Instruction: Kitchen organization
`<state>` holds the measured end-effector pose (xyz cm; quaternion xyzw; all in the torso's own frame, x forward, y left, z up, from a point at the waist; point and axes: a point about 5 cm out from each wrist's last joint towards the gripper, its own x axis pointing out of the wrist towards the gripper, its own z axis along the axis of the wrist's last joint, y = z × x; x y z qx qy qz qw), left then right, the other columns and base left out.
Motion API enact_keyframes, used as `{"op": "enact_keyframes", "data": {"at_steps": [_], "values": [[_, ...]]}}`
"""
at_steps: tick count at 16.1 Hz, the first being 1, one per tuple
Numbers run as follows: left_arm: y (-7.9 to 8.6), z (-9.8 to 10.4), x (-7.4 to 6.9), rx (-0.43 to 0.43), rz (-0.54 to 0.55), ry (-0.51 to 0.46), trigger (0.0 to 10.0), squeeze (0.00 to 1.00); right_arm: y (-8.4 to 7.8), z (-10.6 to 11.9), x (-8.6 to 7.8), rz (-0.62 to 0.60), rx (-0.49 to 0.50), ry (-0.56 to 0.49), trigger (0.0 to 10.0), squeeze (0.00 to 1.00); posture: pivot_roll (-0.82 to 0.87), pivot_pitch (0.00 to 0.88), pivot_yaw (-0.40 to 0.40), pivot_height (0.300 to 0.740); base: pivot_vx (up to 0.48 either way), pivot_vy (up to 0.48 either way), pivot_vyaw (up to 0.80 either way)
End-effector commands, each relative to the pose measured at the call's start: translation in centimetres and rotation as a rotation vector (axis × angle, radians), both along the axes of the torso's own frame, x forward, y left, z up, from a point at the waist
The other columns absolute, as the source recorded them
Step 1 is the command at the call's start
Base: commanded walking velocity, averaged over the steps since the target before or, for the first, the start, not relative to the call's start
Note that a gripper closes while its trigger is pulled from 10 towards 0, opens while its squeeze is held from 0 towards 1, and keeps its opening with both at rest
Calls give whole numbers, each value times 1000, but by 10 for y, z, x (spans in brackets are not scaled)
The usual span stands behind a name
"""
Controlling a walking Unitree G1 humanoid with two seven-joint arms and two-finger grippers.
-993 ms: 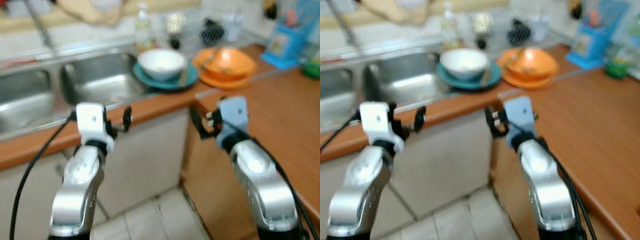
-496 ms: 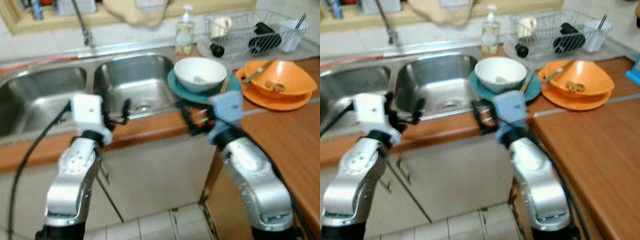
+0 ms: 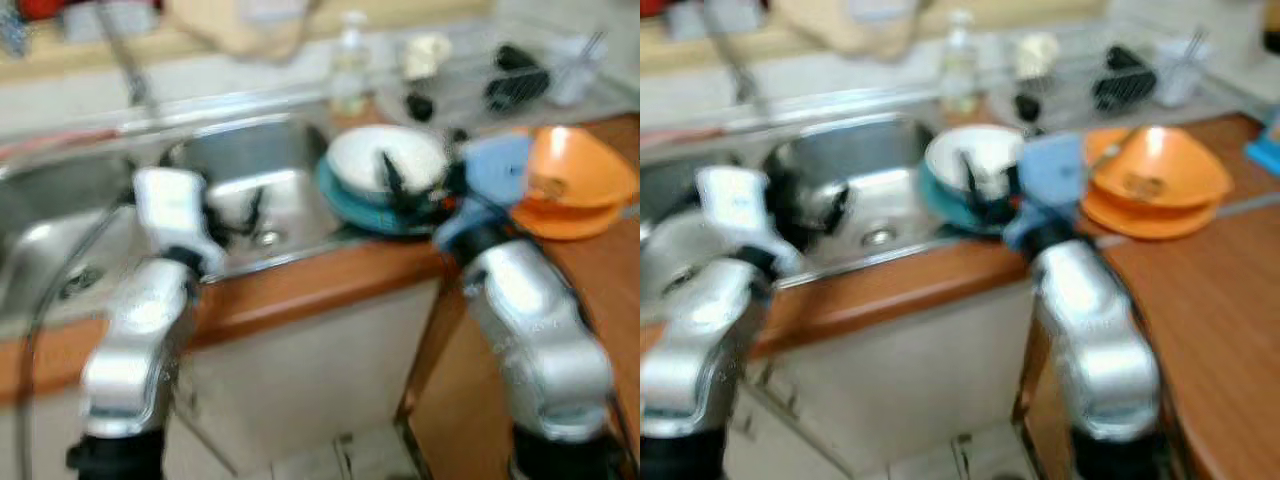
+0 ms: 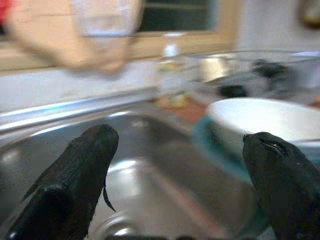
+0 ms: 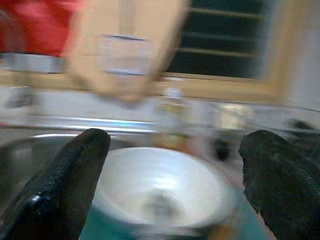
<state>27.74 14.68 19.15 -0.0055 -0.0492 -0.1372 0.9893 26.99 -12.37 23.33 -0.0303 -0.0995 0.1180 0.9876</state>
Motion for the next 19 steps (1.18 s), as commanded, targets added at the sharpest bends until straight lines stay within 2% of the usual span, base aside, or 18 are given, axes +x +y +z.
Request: {"op": "enact_keyframes", "data": {"at_steps": [1,3,6,9,11,13,15,19], "values": [[7,3,-3,18,21,-9,10000,0,7,11,-4,50,48,-28,10000,0,-94,0,45,740,300,0,0],[7,5,-4,16,29,-25,10000,0,2,10,-8,55,79,-1,10000,0,-96,0,36,740,144,0,0],[7,4,-6,16,39,-29,10000,0,-16,7,-10,16,177,58,10000,0,-106,0,27,740,0,0,0],[6,0,-7,0,38,-9,10000,0,-27,8,-11,21,135,61,10000,0,-118,0,27,740,0,0,0],[5,-2,-5,7,23,7,10000,0,-31,9,-9,28,147,73,10000,0,-120,0,26,740,0,0,0],[-1,-7,-3,9,-74,61,10000,0,-38,5,-4,13,136,93,10000,0,-131,0,31,740,0,0,0],[-5,-11,-4,59,-131,74,10000,0,-45,0,-3,38,105,130,10000,0,-133,0,34,740,0,0,0],[-10,-11,-5,68,-182,74,10000,0,-54,-4,-1,63,100,158,10000,0,-129,0,36,740,0,0,0]]}}
